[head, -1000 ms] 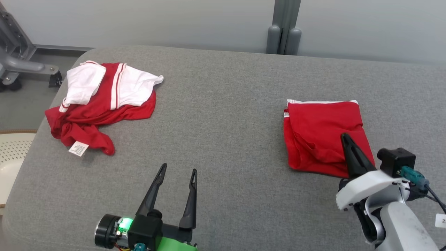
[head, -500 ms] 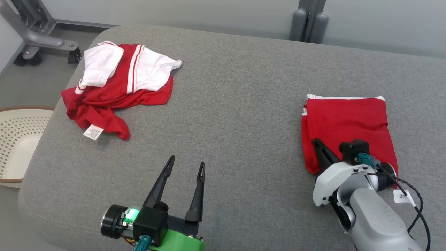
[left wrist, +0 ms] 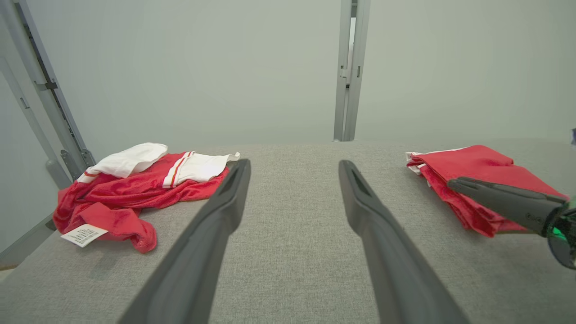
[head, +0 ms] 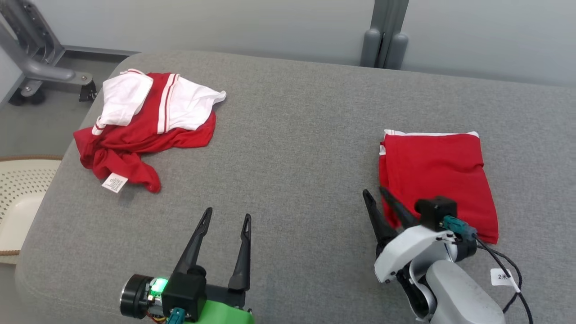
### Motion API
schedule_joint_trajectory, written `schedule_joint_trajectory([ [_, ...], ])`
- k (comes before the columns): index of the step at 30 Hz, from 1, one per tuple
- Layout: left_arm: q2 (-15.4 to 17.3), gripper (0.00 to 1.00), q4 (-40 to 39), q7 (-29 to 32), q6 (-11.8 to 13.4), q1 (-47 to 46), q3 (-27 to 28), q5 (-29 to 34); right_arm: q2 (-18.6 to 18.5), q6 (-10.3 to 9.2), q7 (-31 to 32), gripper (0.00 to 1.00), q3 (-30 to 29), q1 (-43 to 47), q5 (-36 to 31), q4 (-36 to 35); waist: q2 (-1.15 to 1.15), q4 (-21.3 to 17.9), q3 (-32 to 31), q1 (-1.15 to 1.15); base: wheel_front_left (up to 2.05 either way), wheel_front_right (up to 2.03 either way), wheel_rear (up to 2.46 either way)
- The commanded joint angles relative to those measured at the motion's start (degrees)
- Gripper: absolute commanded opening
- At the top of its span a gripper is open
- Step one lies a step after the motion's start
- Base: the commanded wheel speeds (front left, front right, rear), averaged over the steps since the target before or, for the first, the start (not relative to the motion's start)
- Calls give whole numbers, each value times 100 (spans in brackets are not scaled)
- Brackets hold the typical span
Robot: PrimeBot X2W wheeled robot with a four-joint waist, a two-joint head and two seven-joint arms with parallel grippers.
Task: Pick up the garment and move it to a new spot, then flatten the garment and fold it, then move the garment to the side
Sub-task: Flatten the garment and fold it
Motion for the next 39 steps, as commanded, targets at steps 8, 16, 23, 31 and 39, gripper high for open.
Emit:
schedule_joint_trajectory([
  [8, 18, 100, -5, -2, 156, 440, 395, -119, -202, -2, -20, 100, -651, 1200, -260, -1401, 0, -524, -604, 0, 0, 0, 0],
  [16, 17, 100, -167, -2, 167, 665, 687, -427, -382, -1, -21, 100, -1279, 1983, -484, -2488, 0, -718, -847, 0, 0, 0, 0],
  [23, 17, 100, -117, -2, -157, 823, 716, -195, -366, -1, -21, 100, -1737, 2668, -590, -3128, 0, -714, -931, 0, 0, 0, 0],
  [31, 17, 100, -190, -2, -274, 1025, 776, -115, -277, -1, -22, 100, -1819, 3069, -710, -3544, 0, -799, -918, 0, 0, 0, 0],
  [39, 17, 100, -153, -2, -293, 986, 772, -66, -217, -1, -22, 100, -1729, 3058, -649, -3562, 0, -835, -901, 0, 0, 0, 0],
])
